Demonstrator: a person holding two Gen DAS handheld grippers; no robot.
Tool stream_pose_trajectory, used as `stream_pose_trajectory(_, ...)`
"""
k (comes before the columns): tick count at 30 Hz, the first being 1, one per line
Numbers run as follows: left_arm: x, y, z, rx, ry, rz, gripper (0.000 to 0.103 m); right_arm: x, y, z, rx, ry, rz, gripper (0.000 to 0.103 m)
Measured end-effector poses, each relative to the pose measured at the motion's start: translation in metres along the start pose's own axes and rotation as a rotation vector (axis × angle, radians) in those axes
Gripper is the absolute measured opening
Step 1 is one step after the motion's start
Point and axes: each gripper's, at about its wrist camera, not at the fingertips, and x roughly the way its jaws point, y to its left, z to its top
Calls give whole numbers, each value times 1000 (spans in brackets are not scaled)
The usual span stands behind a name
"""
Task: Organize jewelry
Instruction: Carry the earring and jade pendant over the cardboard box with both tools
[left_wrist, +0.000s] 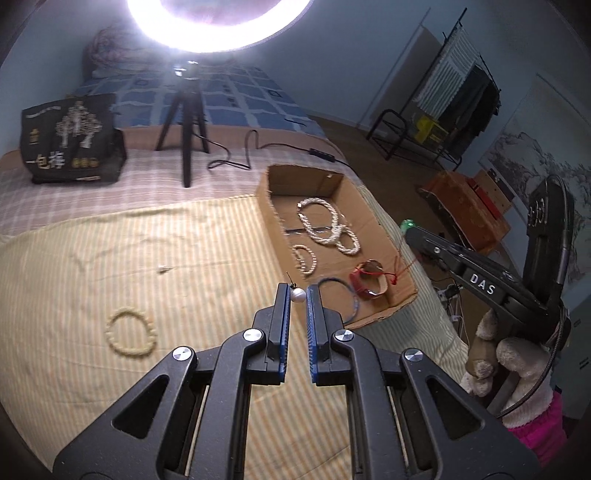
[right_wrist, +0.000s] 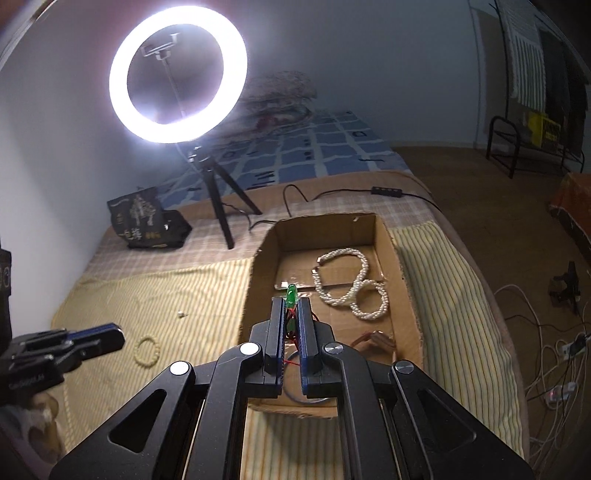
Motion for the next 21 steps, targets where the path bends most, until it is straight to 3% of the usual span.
stream_pose_trajectory(12,56,-32,2,24,60,-9,6,27,-29,13,58,32,-1,5)
stream_pose_trajectory(21,75,-46,1,59,79,-9,6,44,-39,11,82,61,-2,5)
